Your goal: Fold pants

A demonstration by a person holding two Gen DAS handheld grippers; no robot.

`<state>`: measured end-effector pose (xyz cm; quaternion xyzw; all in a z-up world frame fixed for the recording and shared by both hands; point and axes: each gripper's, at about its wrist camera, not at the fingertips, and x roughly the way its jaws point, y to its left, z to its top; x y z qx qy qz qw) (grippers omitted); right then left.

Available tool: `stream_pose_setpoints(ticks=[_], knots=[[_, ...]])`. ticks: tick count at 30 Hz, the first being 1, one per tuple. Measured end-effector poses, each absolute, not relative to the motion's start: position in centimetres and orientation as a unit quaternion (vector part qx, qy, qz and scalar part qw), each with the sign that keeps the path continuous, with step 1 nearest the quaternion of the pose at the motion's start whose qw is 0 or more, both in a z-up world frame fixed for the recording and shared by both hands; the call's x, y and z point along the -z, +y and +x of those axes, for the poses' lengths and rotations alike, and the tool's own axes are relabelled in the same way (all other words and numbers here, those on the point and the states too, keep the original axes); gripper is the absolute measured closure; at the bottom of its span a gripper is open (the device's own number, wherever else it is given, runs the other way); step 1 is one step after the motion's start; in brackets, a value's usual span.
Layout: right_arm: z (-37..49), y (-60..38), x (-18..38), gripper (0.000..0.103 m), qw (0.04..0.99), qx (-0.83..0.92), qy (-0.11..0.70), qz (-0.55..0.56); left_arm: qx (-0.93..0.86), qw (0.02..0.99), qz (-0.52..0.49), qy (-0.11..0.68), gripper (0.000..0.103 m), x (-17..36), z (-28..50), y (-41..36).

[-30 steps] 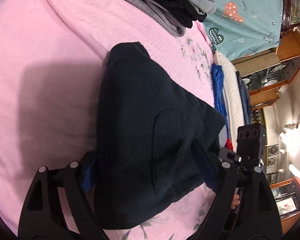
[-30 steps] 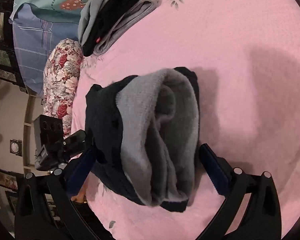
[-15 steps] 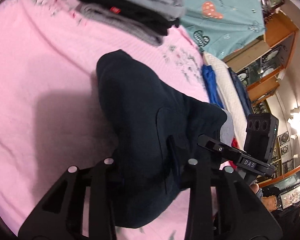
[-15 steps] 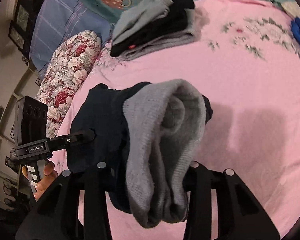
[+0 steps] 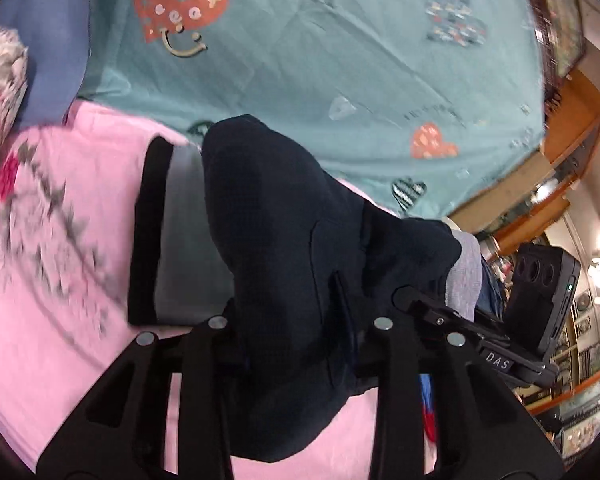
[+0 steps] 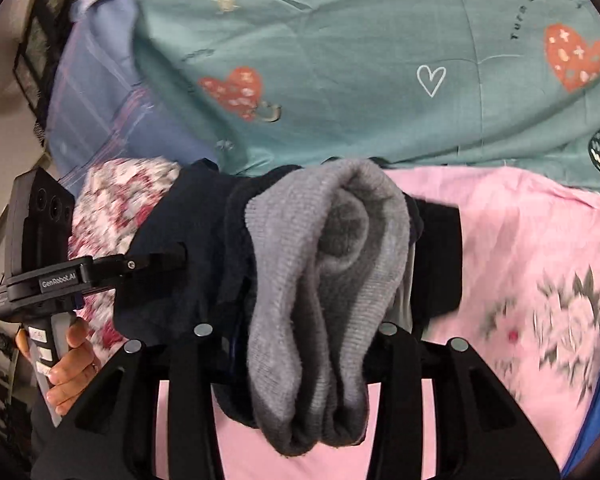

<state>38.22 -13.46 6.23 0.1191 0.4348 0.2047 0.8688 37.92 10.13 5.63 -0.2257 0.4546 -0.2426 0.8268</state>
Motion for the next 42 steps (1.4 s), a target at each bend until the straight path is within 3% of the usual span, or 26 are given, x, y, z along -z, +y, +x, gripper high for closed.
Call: stream_pose_setpoints(ticks=[2,4,5,6,7,11,15,17,21,25,33,42], knots=[[42.1,-13.6,-3.9,0.059,0.863,-0.194,0.453,0.111,0.222,0.828,-0.215,0.469,0.065,-4.0,42.0,9.6],[44.8,-14.0,-1.0,0.037,0.862,-0.163,0.471,0.087,0.181,0.826,-0.206,0.492,0.054,-1.0,45.0,9.6],[45.7,-14.6,0.6,0.014,0.864,-0.143,0.476,0.082,0.162,0.821,-0.204,0.508,0.042,0.9,46.1,9.8],[46.2,-15.3,1.6,0.002,0.864,-0.139,0.475,0.093,0.158,0.813,-0.216,0.518,0.036,3.1,47.2,10.3],[46.3,-15.9,2.1,0.001,0.86,-0.153,0.475,0.109,0.161,0.81,-0.23,0.514,0.028,4.0,47.5,10.7],[46.4,-17.1,1.9,0.001,0.853,-0.185,0.468,0.137,0.193,0.816,-0.254,0.481,0.027,3.7,46.9,12.4],[44.5,-17.2,-2.2,0.001,0.877,-0.18,0.425,0.136,0.184,0.84,-0.253,0.444,0.027,0.2,45.1,14.4],[43.0,-17.4,-4.7,0.001,0.893,-0.165,0.394,0.141,0.165,0.86,-0.242,0.417,0.019,-2.6,43.4,15.0],[38.5,-16.9,-9.3,0.001,0.934,-0.086,0.326,0.115,0.08,0.914,-0.164,0.361,0.009,-7.8,36.9,14.5],[33.1,-15.6,-9.6,0.001,0.941,-0.056,0.325,0.072,0.031,0.946,-0.073,0.314,0.002,-9.6,28.1,11.7],[19.3,-13.8,-0.8,0.001,0.927,-0.05,0.37,0.022,0.025,0.951,-0.069,0.3,0.002,-5.0,15.8,8.6],[16.3,-12.8,3.6,0.001,0.94,0.0,0.342,0.001,-0.02,0.946,-0.043,0.32,0.002,1.9,16.5,7.3]])
